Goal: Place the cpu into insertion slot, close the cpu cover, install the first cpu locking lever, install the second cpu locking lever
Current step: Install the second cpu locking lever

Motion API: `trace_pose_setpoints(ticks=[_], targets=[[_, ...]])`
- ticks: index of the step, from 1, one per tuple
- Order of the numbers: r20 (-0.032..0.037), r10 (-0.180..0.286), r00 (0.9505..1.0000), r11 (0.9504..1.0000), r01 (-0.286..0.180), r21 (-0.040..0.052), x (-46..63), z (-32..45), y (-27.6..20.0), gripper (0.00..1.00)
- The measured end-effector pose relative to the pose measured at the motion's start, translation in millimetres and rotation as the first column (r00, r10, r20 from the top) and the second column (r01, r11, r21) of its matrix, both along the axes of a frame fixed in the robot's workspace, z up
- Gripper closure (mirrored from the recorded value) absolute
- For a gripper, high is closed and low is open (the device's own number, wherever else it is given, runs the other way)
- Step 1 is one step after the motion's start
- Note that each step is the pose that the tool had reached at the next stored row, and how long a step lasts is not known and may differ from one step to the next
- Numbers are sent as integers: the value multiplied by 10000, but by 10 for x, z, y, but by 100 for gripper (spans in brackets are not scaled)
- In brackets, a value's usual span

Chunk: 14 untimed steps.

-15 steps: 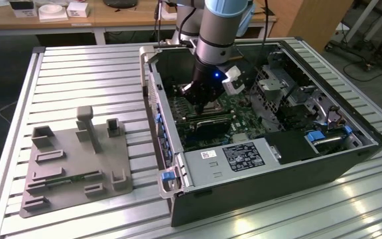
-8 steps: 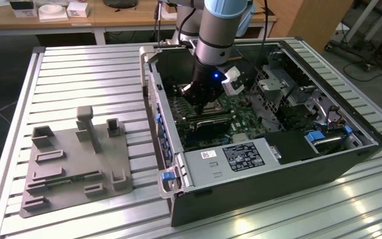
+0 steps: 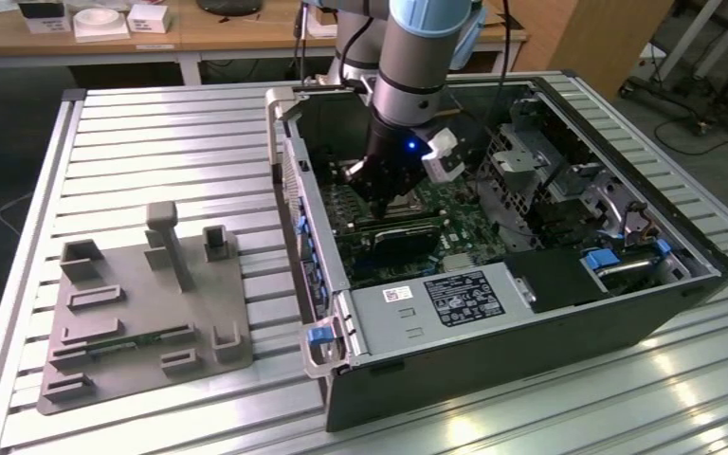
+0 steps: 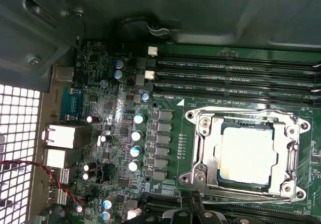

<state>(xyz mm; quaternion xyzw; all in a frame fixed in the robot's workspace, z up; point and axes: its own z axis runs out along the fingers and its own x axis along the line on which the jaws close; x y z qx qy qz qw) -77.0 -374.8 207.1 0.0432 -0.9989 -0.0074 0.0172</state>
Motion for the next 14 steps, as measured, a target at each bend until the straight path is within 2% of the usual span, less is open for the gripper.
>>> trace_pose_setpoints(ticks=[4,10,14], targets=[[0,0,10000,10000,0,93,0,-25,0,90],[1,-1,10000,9995,1,317,0,-56,1,90],[-2,-1,10000,9993,1,371,0,-70,0,90]])
